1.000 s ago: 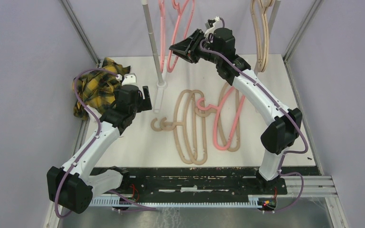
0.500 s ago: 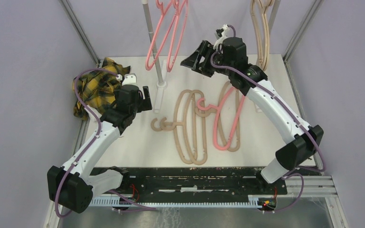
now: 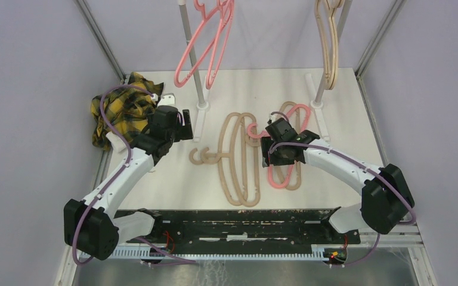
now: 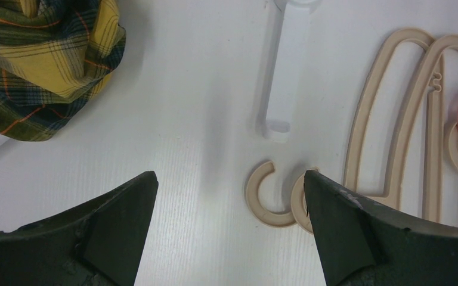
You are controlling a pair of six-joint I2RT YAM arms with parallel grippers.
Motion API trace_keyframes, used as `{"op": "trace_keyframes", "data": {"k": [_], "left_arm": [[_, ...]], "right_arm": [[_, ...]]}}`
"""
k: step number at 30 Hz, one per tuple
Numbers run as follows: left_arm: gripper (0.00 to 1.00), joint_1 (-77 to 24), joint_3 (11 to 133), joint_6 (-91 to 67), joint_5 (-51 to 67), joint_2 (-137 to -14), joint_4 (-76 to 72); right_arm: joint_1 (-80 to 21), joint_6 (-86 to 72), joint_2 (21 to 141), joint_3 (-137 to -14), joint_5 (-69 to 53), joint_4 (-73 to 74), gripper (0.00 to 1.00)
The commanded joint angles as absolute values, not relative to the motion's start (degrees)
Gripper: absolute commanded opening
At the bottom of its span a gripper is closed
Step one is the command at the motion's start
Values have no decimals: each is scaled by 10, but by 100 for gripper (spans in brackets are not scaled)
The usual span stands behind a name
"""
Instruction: Organize the hangers
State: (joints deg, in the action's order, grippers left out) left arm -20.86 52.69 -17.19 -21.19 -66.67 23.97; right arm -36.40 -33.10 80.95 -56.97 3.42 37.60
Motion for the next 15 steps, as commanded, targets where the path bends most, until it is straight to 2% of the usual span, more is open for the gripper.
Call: {"op": "trace_keyframes", "data": {"k": [1,15], "left_arm": [[99,-205,552,-161,-197,-668,227],[99,-206,542,-146,-197,-657,231]], "right_arm": [[-380,-324,795,-564,137,335,68],[-381,-369,963,-584,180,243,61]]}}
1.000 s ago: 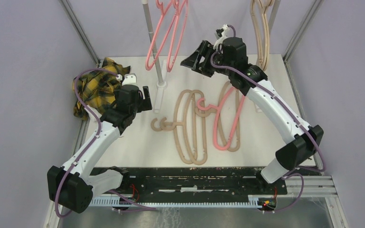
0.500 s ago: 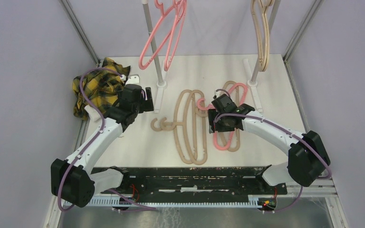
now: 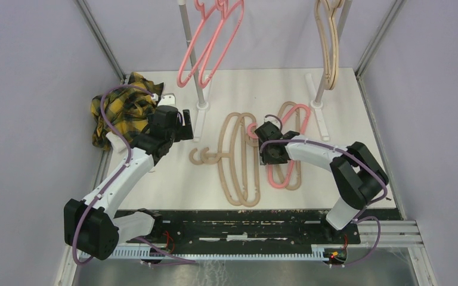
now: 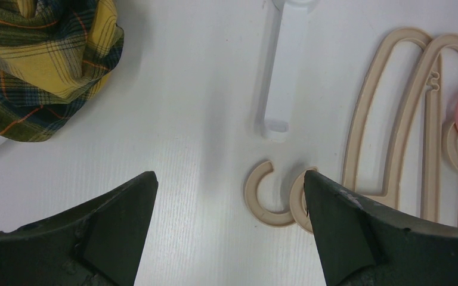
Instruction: Organize the hangers
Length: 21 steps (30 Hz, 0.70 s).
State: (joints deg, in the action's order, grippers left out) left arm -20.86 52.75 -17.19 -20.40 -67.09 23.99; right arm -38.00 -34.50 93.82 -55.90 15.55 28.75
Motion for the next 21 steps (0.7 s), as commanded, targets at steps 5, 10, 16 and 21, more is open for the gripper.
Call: {"op": "trace_keyframes", "data": {"k": [5,10,16,21], "left_arm": [[99,-206,537,-141,-199,-652,231],[99,-206,532,-139,-201,-653,229],[99,-206,532,-139,-200,-654,228],[99,-206,536,-139,-201,-655,228]], "right_arm": [[-381,-377,982,-579,186,230,50],[-381,-378,982,-556,211,221,32],[-382,-382,935,-535,220,220,4],[-390,-388,834,-536,228,260,1]]}}
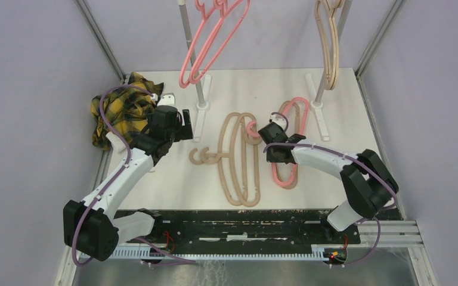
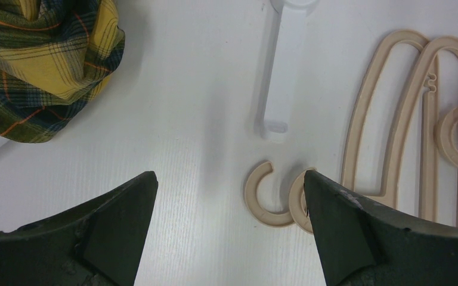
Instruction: Organize the hangers
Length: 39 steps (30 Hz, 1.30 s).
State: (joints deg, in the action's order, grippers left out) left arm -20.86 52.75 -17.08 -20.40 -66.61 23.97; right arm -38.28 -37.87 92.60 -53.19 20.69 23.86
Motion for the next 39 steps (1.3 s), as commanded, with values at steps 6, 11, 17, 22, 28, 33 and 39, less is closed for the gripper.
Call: {"op": "trace_keyframes", "data": {"k": [6,11,17,22,28,33,39], "left_arm": [[99,-206,538,-141,-200,-654,228],[99,-206,540,-146,-194,-655,225],[99,-206,544,-142,-198,-649,226],[99,-206,545,-137,-202,-644,229],[99,-206,542,-137,-205,-637,229],[99,-206,539,-135,-208,-630,229],[99,-206,539,-132,-214,-623,228]], "right_arm": [[-391,-401,683,-553,137,286,1],[-391,-429,636,-602,28,263,1],[-391,-473,662,-696,-44,201,1],[-389,-498,699,-783,-60,149,1],[-367,-554,785,-880,-92,85,1],[-330,-624,852,-930,-108,22,1],[-301,-718,934,-997,-135,-70,1]]}}
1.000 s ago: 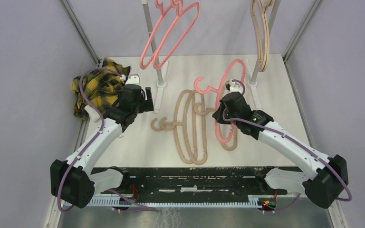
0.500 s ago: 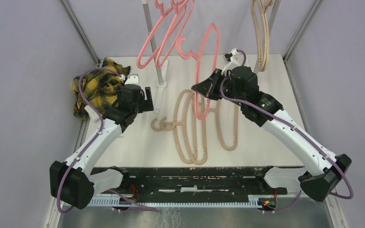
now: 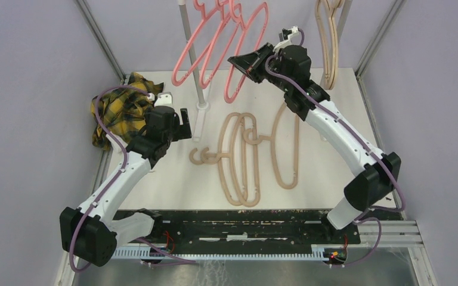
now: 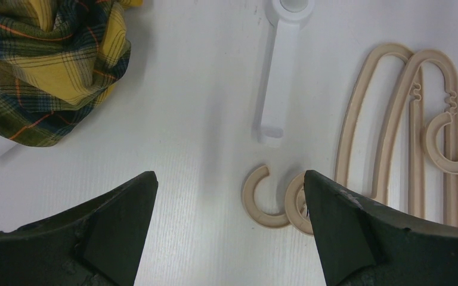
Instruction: Organize the hangers
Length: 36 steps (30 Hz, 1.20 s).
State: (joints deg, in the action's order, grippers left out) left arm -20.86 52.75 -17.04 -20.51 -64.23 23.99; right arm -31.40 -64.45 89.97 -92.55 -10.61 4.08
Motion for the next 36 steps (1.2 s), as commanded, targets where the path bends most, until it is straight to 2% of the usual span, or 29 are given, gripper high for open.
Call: {"op": "trace_keyframes", "data": {"k": [1,14,30,36], "left_arm": [[99,-205,538,-131,-214,-622,228],[99,-205,534,-128,-219,-627,227],[99,-205,531,-127,-233,-615,228],[99,-204,531,-129,-235,-614,227]], "right_arm": [[-301,-721,945,-1013,-140,-74,1],[-294,-715,965,-1052,-134,-49,1],[-283,-764,1057,-1108,-166,16,1],[-306,-737,1110,-1192,-184,93,1]]}}
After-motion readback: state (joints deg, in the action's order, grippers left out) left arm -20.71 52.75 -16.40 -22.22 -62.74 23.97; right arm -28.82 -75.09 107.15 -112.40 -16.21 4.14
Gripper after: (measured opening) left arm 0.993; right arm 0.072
